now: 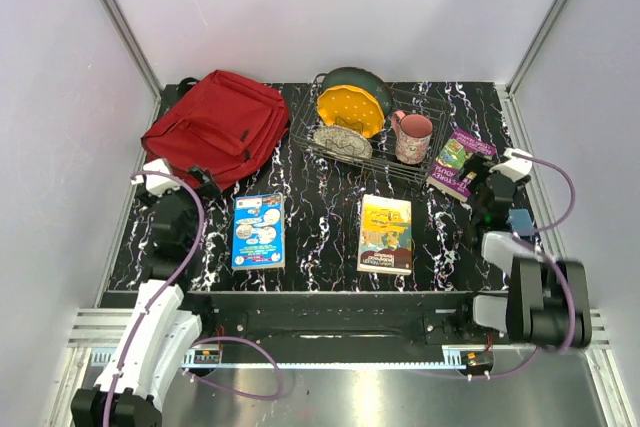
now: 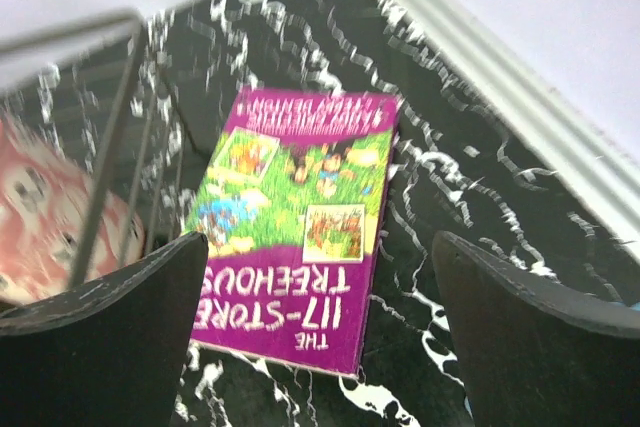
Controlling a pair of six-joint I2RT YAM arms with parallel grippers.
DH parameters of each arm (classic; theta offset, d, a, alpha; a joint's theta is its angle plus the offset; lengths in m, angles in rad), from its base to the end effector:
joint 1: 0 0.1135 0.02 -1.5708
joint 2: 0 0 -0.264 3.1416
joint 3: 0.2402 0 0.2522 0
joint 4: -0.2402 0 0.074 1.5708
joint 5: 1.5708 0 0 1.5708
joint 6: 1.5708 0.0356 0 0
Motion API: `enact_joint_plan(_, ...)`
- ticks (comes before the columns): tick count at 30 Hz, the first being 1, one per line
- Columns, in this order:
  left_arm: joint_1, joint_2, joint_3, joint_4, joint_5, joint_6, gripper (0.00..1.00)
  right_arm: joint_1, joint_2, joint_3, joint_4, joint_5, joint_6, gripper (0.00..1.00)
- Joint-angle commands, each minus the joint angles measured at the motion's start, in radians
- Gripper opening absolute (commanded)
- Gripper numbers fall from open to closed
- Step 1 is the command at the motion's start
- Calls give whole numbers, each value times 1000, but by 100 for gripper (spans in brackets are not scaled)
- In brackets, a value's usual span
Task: Pack the student bag
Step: Move the distractor to the center of the board.
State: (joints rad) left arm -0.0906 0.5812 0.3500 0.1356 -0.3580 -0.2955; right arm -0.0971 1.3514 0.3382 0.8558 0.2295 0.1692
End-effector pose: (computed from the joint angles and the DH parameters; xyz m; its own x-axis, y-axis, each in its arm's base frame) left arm 0.1589 -0.0019 0.2505 -0.0145 -0.2726 -0.9620 -0.2789 0.9250 -0.2579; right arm 0.2484 -0.0323 0.1780 -0.1002 0.1745 -0.9795 0.3398 0.9313 0.1312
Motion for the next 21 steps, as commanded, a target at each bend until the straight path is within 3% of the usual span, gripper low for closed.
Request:
enact_joint_plan(1, 0, -12, 145, -169, -91, -74, 99, 4, -283, 108, -501, 166, 161, 100)
enact_joint_plan(4, 2, 5, 230, -281, -164, -133, 99, 4, -407, 162, -660, 154, 184, 100)
enact_joint_plan(8, 0, -9, 290, -304, -18, -54, 99, 2, -576, 196, -826, 93, 245, 100)
enact_joint_plan(10, 3, -30, 303, -324, -18, -60, 99, 2, -697, 200, -901, 44, 320, 100)
enact_joint_plan(13, 3, -93, 313, -364, -75, -91, 99, 2, -800, 191, -820, -175, 328, 100)
enact_joint_plan(17, 5, -199, 320, -416, -120, -131, 99, 2, -703, 329, -889, -358, 345, 100)
enact_joint_plan(18, 5, -208, 326, -460, -127, -177, 99, 3, -655, 420, -914, -489, 317, 100)
enact_joint_plan(21, 5, -196, 357, -528, -75, -126, 99, 5, -456, 601, -1064, -733, 277, 100)
